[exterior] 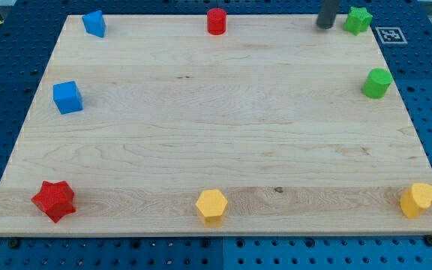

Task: Move the yellow heart to the center

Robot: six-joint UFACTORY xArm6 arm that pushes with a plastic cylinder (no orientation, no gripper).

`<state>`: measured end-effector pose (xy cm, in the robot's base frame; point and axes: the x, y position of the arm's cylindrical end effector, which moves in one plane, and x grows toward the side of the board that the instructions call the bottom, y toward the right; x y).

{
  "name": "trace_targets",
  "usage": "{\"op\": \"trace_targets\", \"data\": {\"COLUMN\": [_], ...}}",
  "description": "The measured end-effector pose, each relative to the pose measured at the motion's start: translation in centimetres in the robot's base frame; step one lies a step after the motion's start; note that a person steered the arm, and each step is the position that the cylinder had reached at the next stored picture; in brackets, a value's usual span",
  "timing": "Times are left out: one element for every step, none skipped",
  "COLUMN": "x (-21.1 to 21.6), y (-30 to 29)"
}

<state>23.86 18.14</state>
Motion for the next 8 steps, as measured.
{"op": "trace_targets", "data": {"x": [6.3,15.6,25.9,36.2,38.0,38.0,37.7,37.9], "y": [-3.6,-3.7,-3.7,-3.8,-3.5,-2.1,2.8,6.8]}}
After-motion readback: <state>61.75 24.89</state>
